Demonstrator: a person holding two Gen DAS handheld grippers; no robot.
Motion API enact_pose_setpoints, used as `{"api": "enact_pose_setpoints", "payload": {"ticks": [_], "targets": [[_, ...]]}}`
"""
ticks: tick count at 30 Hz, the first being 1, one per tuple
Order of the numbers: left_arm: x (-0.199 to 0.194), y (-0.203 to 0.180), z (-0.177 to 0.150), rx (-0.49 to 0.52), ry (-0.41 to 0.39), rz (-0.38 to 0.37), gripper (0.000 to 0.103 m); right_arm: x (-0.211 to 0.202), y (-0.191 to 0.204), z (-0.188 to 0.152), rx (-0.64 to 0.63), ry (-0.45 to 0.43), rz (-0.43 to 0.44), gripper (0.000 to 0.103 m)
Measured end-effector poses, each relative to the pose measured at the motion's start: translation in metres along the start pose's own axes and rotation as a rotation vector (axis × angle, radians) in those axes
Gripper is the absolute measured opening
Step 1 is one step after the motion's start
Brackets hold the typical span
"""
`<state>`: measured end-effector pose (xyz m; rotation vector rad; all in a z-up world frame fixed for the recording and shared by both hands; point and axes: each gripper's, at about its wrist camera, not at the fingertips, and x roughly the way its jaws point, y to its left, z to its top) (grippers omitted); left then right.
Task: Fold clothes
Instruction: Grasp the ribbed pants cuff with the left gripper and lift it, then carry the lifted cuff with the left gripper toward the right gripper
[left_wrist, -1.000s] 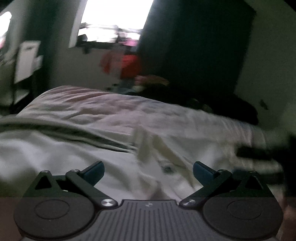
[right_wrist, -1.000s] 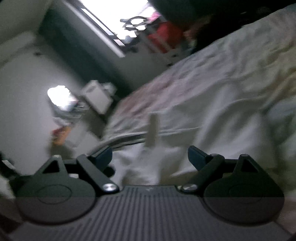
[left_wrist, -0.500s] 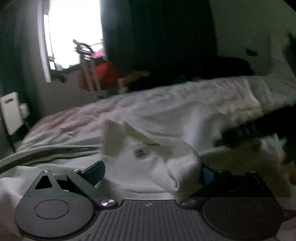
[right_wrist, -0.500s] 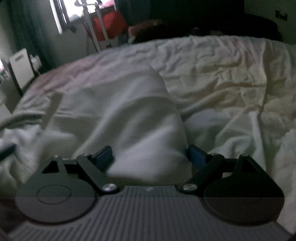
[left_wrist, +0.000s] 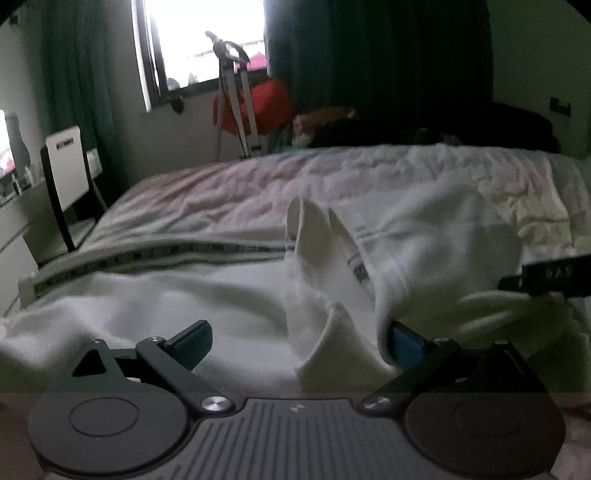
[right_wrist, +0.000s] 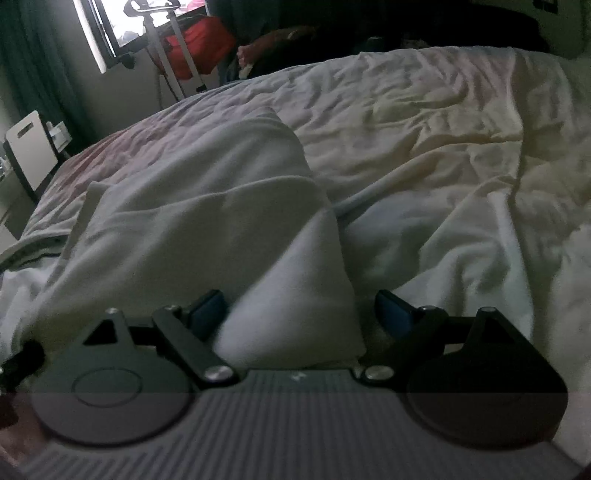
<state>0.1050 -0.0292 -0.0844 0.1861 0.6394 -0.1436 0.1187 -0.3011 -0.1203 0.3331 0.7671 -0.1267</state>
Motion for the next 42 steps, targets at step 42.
{"api": "enact_pose_setpoints", "payload": {"ticks": [42], "targets": [[-0.007,0.293,-0.064,-1.276,0.211,-0.059,0.096,-0.005,0.061,-0.024,-0.243,-0.108,0.145,0.090]]}}
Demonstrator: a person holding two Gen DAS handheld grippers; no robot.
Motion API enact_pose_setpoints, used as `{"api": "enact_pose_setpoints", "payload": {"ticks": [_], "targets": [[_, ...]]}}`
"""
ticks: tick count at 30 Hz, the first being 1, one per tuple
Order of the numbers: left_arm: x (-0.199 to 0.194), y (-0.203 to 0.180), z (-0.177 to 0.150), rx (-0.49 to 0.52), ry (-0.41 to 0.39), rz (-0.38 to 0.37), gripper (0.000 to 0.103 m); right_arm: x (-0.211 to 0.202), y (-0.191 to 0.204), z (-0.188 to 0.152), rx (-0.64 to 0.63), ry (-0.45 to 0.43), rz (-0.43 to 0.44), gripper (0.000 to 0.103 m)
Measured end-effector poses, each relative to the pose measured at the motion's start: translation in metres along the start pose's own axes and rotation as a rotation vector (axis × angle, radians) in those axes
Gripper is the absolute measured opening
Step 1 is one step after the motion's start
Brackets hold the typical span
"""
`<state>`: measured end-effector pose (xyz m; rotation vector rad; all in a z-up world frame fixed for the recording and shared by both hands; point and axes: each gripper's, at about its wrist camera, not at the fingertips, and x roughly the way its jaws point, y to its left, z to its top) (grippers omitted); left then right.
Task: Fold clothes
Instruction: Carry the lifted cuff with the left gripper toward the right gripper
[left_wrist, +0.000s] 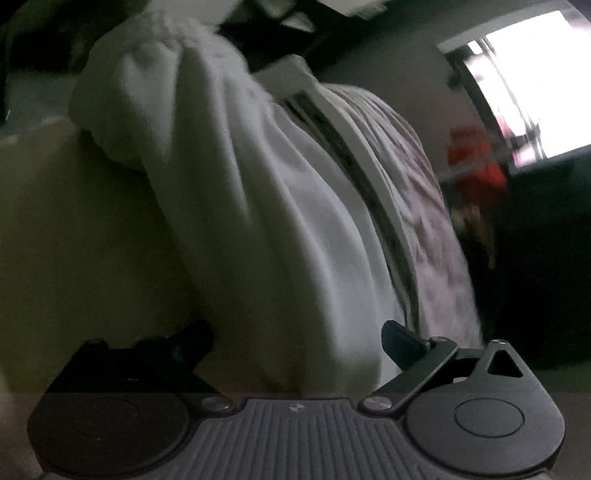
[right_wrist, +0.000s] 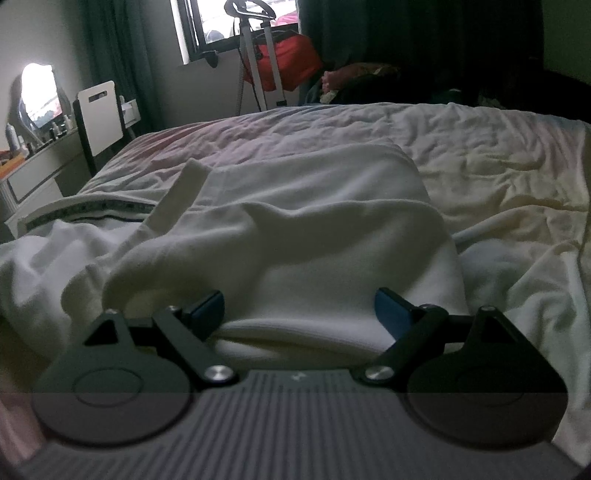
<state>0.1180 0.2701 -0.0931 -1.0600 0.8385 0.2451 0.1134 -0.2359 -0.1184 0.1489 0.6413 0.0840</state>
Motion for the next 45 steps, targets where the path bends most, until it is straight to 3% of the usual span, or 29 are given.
{"api": "enact_pose_setpoints", "payload": {"ticks": [7,12,16,18,20,22,24,30,36,45], "targets": [[-0.003,0.023,0.049,-0.005,-0.200,0.062,0.087,-0.001,0.000,-0.003,-0.007,-0.012,0.000,0.090],[-0.001,0.042,0.061,-0.069,-0.252,0.020,0.079,-0.009,0.004,-0.003,-0.008,-0.041,-0.014,0.090],[-0.010,0.041,0.065,-0.020,-0.318,0.051,0.064,-0.027,0.013,-0.001,-0.026,-0.094,-0.018,0.090],[-0.009,0.040,0.066,0.003,-0.347,0.056,0.050,-0.032,0.022,-0.002,-0.054,-0.098,-0.012,0.090],[-0.009,0.036,0.066,0.028,-0.366,0.063,0.037,-0.021,0.029,-0.004,-0.082,-0.032,0.004,0.090],[-0.012,0.028,0.064,0.082,-0.394,0.079,0.030,-0.008,0.034,-0.009,-0.091,0.037,0.005,0.090],[-0.016,0.016,0.058,0.154,-0.432,0.099,0.026,-0.002,0.033,-0.012,-0.085,0.047,0.007,0.091],[-0.038,-0.045,0.021,0.457,-0.631,0.125,0.023,-0.014,0.021,0.000,0.004,0.007,0.041,0.090],[-0.070,-0.110,-0.042,0.619,-0.789,0.076,0.022,-0.039,0.003,0.014,0.098,-0.087,0.037,0.090],[-0.069,-0.231,-0.171,0.833,-0.825,-0.066,0.022,-0.067,-0.066,0.035,0.349,-0.161,-0.070,0.090]]}}
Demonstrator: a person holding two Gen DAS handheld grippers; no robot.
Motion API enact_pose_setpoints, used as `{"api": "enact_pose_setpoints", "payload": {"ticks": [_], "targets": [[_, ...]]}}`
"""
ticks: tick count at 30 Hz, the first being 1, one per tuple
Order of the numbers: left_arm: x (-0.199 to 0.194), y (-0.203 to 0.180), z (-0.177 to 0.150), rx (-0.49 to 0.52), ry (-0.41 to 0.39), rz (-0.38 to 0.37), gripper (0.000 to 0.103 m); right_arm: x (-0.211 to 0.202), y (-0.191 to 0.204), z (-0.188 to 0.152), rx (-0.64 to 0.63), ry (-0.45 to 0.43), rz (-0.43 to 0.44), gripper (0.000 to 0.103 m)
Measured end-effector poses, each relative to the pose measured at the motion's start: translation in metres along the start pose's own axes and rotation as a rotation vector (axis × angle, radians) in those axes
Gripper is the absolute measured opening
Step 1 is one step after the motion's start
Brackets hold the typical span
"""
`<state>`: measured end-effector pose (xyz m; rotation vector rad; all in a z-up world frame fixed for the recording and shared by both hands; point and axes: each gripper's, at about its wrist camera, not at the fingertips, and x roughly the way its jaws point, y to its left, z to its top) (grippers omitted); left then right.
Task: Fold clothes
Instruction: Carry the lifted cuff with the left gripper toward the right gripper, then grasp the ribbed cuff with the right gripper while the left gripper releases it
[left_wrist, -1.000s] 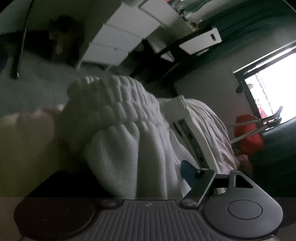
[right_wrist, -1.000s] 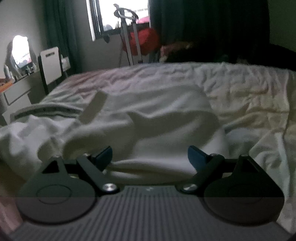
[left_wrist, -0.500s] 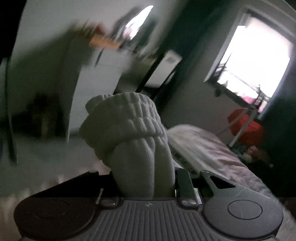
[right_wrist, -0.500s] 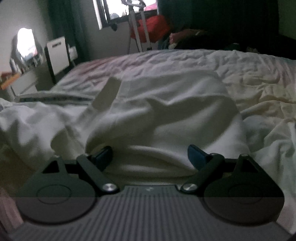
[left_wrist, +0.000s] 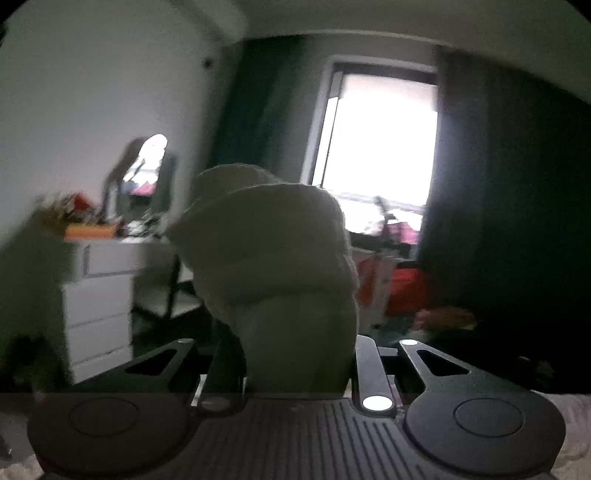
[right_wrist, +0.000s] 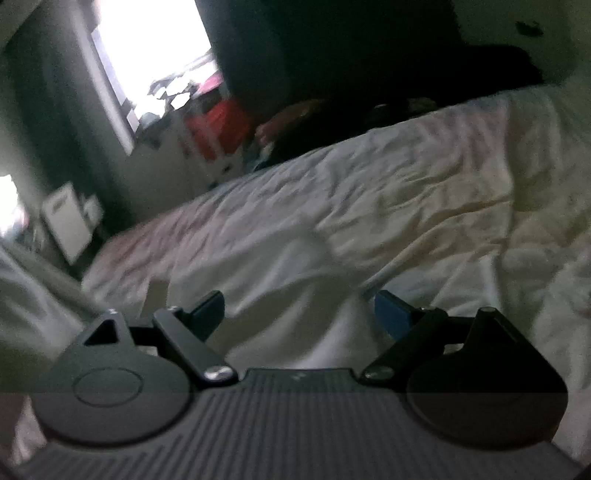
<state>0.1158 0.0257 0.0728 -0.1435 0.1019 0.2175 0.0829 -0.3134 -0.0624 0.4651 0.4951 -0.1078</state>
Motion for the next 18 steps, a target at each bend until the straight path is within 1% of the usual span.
{"api": "enact_pose_setpoints", "payload": {"ticks": [3,6,9,13,15,18], "targets": [[-0.011,-0.060,-0.011,0.049,-0.018,-0.067,0.020,-0.007,-0.023,0.012,0.091,-0.039,-0.018,0.090],[-0.015,-0.114,-0.029,0.093,-0.017,-0.139,0.019,-0.005,-0.039,0.016,0.147,-0.046,-0.057,0.090],[-0.017,-0.169,-0.054,0.169,-0.027,-0.190,0.018,-0.003,-0.052,0.019,0.212,-0.046,-0.058,0.090],[-0.024,-0.232,-0.106,0.274,-0.019,-0.276,0.018,-0.007,-0.064,0.027,0.235,-0.092,-0.073,0.090],[-0.029,-0.260,-0.138,0.333,0.015,-0.327,0.018,-0.009,-0.072,0.030,0.248,-0.112,-0.091,0.090],[-0.034,-0.286,-0.192,0.449,0.089,-0.384,0.019,-0.005,-0.088,0.031,0.290,-0.116,-0.105,0.090]]}}
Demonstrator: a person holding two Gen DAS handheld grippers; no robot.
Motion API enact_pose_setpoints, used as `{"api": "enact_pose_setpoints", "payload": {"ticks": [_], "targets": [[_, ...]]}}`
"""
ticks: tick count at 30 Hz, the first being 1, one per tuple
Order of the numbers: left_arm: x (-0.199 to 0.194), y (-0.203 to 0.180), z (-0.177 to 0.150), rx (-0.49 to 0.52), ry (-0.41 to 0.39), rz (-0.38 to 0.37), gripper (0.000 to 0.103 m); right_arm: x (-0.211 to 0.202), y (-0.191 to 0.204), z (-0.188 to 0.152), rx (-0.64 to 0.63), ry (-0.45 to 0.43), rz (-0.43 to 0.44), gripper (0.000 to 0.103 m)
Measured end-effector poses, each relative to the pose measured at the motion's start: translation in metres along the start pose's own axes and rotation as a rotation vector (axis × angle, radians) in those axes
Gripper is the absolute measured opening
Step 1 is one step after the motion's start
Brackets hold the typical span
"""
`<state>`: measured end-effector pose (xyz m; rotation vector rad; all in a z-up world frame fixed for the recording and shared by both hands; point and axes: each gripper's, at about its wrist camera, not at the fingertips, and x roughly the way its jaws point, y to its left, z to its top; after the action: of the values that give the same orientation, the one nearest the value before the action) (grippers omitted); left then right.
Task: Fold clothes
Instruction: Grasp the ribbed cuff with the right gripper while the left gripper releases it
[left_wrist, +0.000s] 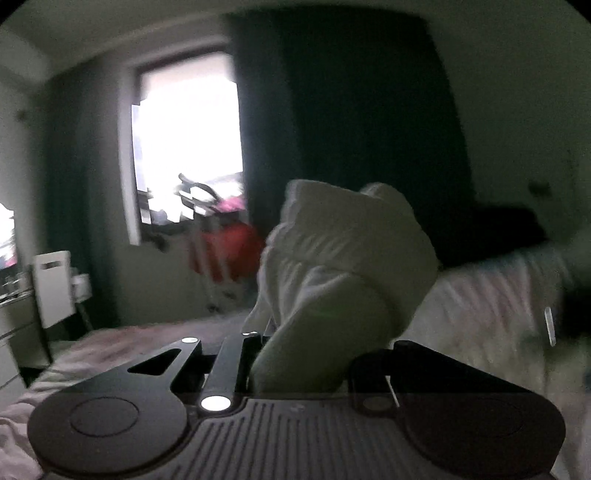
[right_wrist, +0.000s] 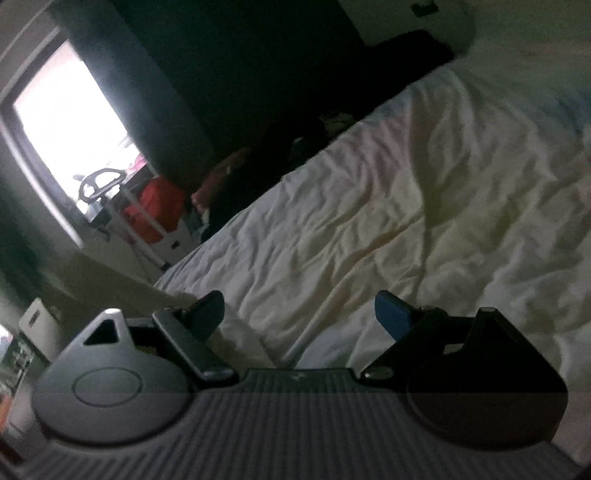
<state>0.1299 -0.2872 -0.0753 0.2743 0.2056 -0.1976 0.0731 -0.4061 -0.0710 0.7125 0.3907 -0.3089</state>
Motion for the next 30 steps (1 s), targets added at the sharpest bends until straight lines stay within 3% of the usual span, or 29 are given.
{"api": "enact_pose_setpoints", "payload": {"ticks": [3,6,7,8,9,12,18,24,30], "targets": [[0.017,-0.027,-0.023,0.076,0.127,-0.048,0.022,0.006,-0.014,0.000,0.053,0.027,0.006,0.090],[0.026,-0.035,-0.031,0.127,0.190,-0.083,0.034,0.010,-0.019,0.000,0.095,0.040,0.046,0.090],[0.028,-0.033,-0.032,0.139,0.220,-0.119,0.055,0.011,-0.019,0.000,0.106,0.040,0.064,0.090],[0.030,-0.029,-0.031,0.150,0.253,-0.163,0.089,0.012,-0.018,-0.001,0.116,0.043,0.087,0.090],[0.029,-0.022,-0.031,0.149,0.273,-0.210,0.099,0.013,-0.018,-0.002,0.129,0.049,0.116,0.090],[0.019,-0.007,-0.030,0.161,0.315,-0.300,0.100,0.015,-0.018,-0.005,0.174,0.076,0.205,0.090],[-0.030,0.045,-0.040,0.156,0.325,-0.330,0.101,0.012,-0.013,-0.013,0.190,0.114,0.286,0.091],[-0.059,0.122,-0.041,0.134,0.304,-0.218,0.101,0.012,-0.001,-0.036,0.236,0.260,0.339,0.091],[-0.070,0.171,-0.046,0.136,0.309,-0.072,0.101,0.024,0.007,-0.061,0.251,0.361,0.293,0.092]]}}
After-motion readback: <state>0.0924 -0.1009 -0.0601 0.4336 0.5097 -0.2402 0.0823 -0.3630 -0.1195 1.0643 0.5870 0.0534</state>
